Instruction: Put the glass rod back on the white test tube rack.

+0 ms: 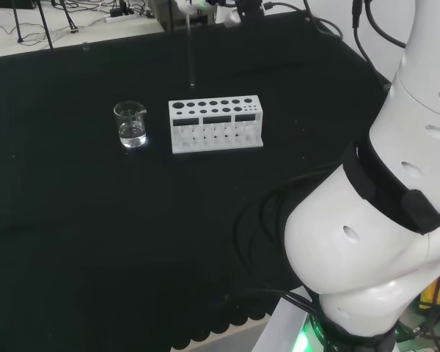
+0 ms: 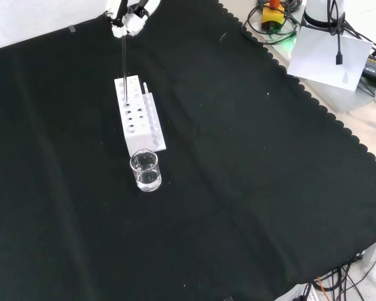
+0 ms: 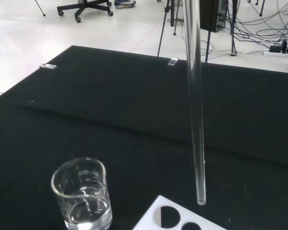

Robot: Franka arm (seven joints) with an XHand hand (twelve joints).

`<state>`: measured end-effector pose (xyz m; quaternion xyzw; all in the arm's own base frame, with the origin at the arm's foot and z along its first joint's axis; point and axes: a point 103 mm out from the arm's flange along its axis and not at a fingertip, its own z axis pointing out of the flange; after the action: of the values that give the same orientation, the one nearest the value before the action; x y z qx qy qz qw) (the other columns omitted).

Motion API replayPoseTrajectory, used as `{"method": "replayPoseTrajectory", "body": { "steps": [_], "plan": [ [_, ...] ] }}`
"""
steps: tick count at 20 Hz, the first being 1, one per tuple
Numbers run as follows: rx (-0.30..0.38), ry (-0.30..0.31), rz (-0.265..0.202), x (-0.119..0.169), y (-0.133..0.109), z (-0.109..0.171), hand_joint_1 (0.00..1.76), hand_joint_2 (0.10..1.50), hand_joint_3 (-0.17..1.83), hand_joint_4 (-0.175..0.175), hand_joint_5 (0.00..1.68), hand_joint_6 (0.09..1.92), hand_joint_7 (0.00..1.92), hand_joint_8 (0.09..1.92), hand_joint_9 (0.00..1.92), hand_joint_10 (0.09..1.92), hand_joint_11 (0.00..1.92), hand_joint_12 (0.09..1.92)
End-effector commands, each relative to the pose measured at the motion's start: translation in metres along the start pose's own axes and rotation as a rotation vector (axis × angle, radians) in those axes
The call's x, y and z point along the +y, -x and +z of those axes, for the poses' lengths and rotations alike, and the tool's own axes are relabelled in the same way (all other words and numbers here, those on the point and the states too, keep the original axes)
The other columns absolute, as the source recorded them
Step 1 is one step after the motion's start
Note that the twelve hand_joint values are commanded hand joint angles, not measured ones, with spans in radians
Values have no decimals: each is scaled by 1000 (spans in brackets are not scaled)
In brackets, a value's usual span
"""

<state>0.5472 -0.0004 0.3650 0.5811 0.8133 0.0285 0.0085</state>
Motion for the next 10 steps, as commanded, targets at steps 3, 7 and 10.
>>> {"method": "replayPoseTrajectory", "body": {
  "steps": [3, 7, 10],
  "plan": [
    [7, -18, 15, -8, 8, 15, 1283, 1111, 0, -175, 1041, 602, 991, 1318, 1609, 953, 1646, 901],
    [5, -23, 24, -6, 14, 19, 1283, 1111, 0, -175, 1041, 602, 991, 1317, 1609, 953, 1646, 901],
    [12, -24, 24, -3, 18, 24, 1283, 1111, 0, -175, 1042, 601, 991, 1317, 1610, 953, 1646, 901]
  ]
}}
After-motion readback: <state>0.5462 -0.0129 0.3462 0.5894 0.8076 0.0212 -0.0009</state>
